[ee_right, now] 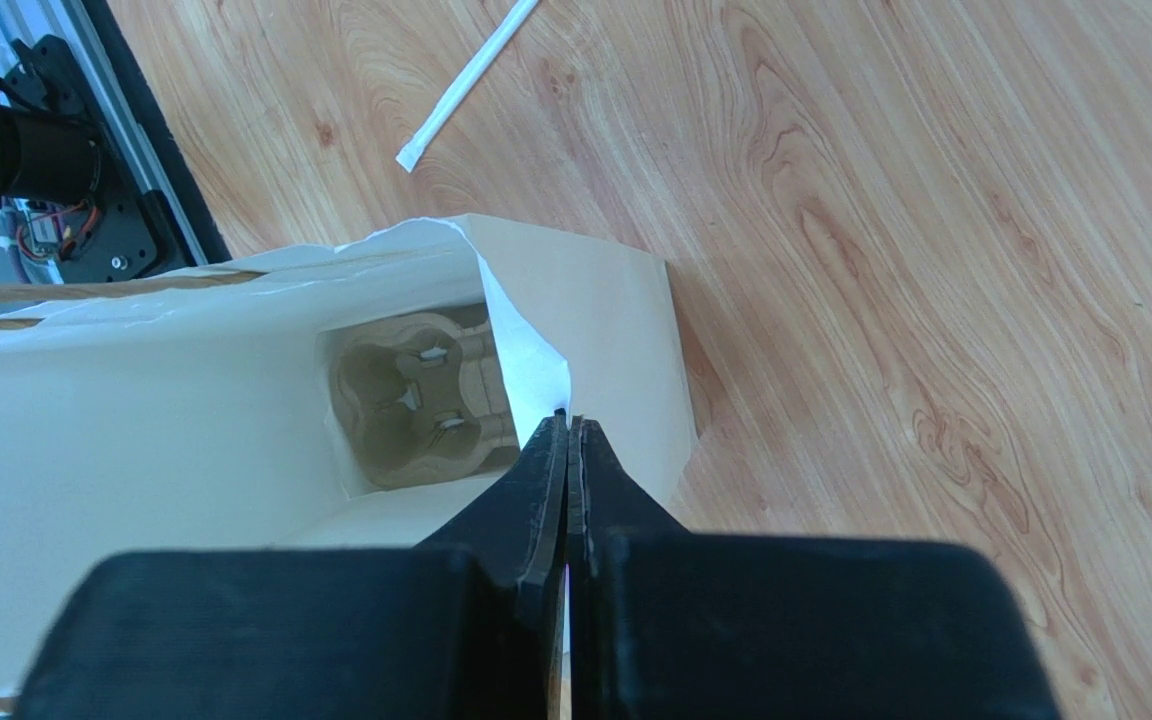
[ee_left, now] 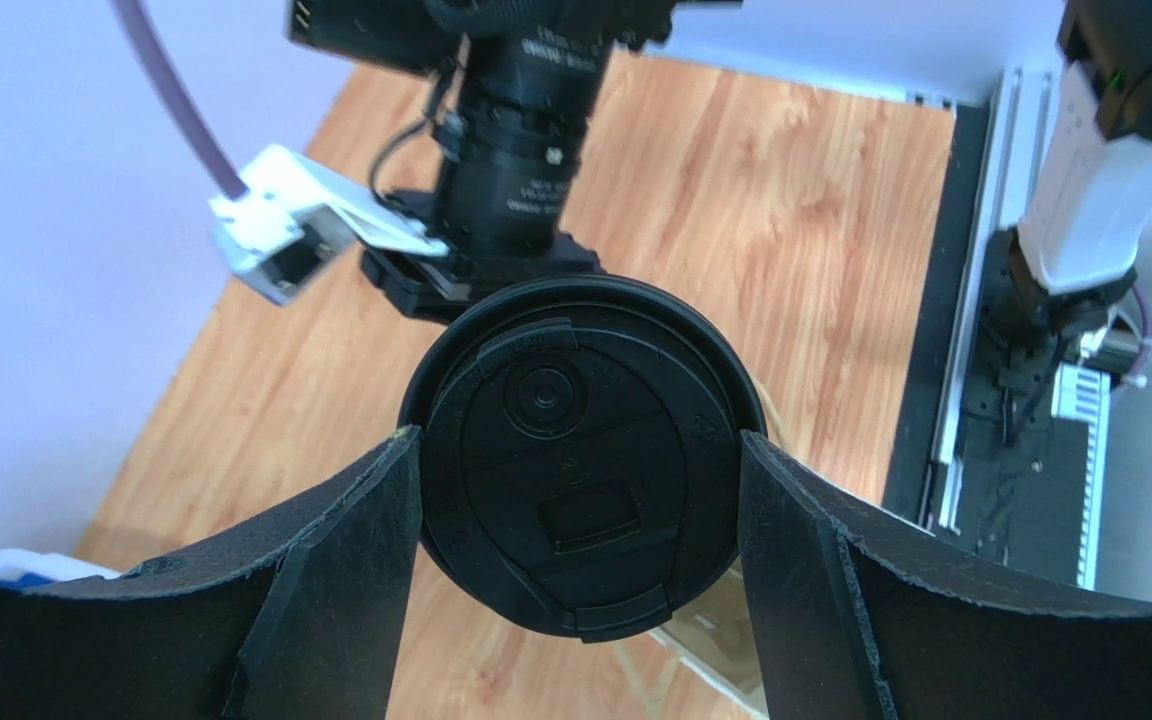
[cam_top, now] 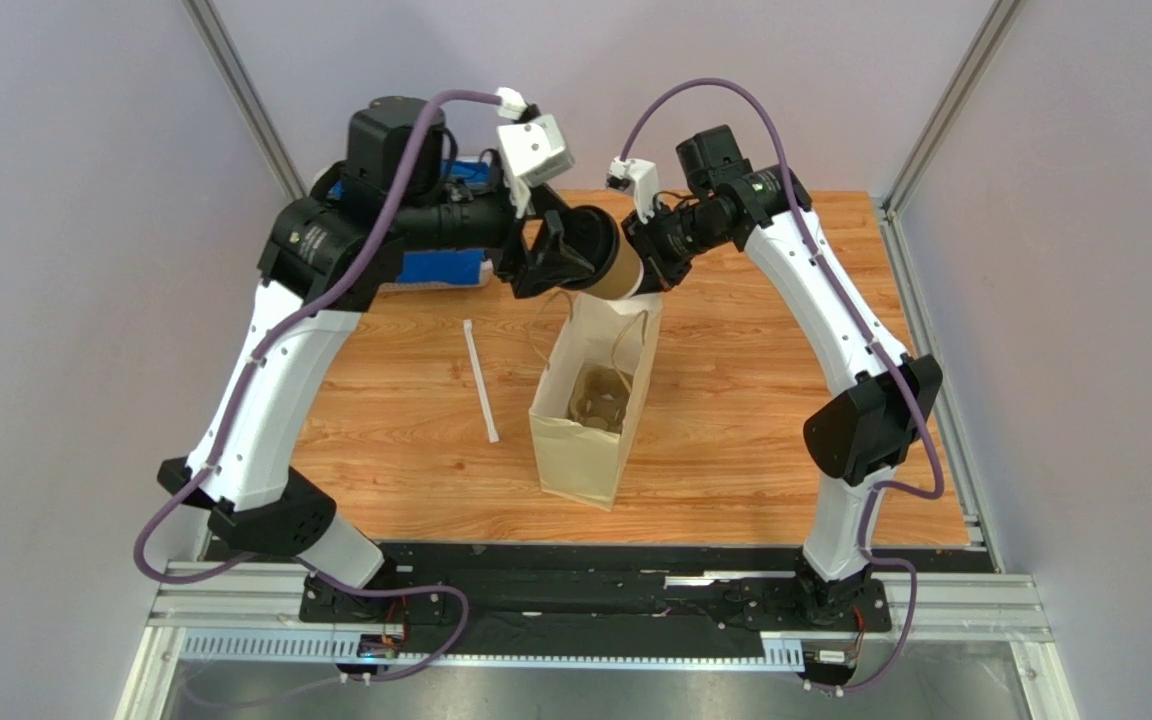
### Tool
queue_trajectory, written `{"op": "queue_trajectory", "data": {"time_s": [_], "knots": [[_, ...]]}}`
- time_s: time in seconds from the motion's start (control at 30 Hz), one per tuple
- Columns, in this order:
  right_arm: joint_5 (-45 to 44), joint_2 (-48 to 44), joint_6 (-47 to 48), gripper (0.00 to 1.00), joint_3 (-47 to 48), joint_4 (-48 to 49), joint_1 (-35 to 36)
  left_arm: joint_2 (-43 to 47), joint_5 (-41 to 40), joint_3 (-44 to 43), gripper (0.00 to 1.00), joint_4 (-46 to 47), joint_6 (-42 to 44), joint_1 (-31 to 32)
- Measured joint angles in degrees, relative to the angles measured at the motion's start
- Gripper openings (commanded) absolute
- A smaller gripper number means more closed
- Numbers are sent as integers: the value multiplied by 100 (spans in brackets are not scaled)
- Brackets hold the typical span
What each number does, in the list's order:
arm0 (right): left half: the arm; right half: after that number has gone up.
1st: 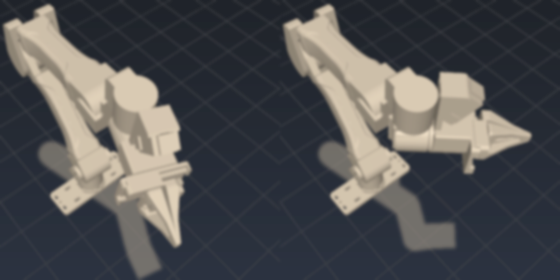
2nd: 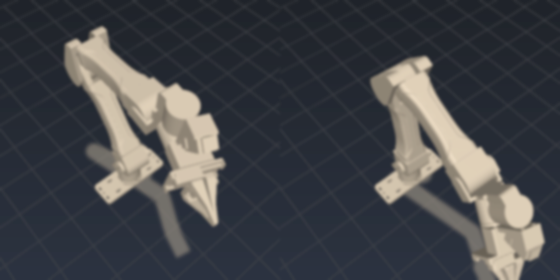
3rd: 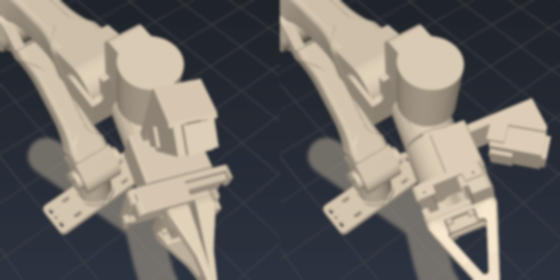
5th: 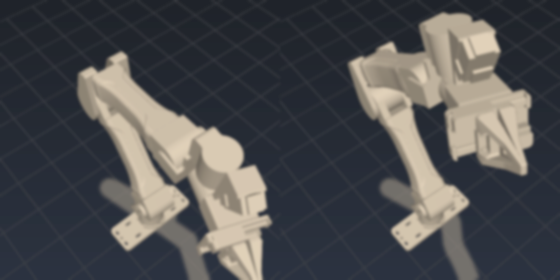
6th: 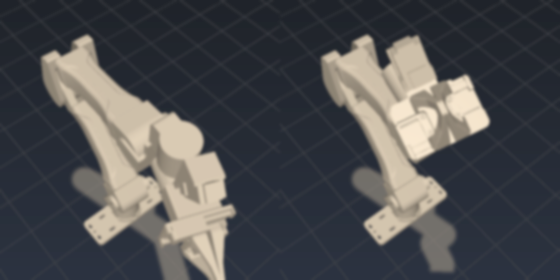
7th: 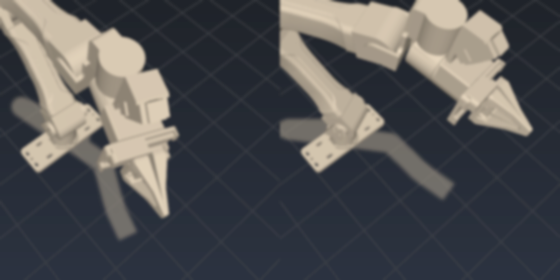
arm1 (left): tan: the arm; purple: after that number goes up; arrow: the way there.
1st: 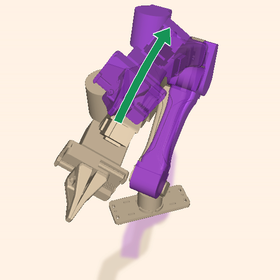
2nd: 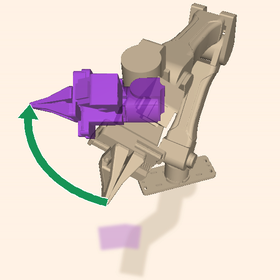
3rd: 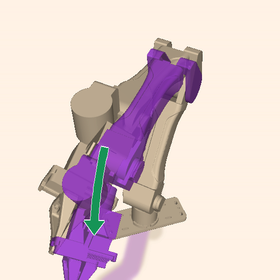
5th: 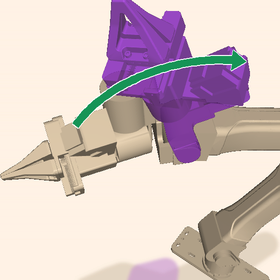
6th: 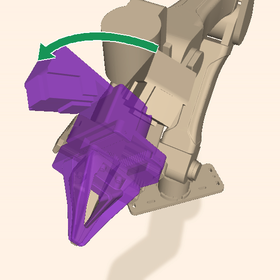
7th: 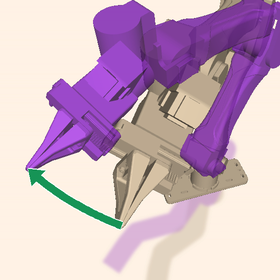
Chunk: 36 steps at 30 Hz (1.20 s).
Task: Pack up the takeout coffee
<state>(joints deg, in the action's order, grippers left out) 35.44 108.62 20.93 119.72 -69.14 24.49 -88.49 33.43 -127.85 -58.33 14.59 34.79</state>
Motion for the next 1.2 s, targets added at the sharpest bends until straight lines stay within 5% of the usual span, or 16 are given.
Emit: {"op": "queue_trajectory", "data": {"time_s": [0.43,0.83,1.03,1.2], "knots": [[17,-439,-551,0,-638,306,-11,-33,-538,1377,24,-514,656,627],[238,-1172,-2024,0,-1882,1130,-608,197,-824,2376,23,-601,1036,673],[706,-1956,-1755,46,-2804,1008,-656,254,-1080,2752,22,-566,1174,675],[927,-2302,-879,58,-2732,387,-634,321,-1126,3032,22,-470,1174,675]]}}
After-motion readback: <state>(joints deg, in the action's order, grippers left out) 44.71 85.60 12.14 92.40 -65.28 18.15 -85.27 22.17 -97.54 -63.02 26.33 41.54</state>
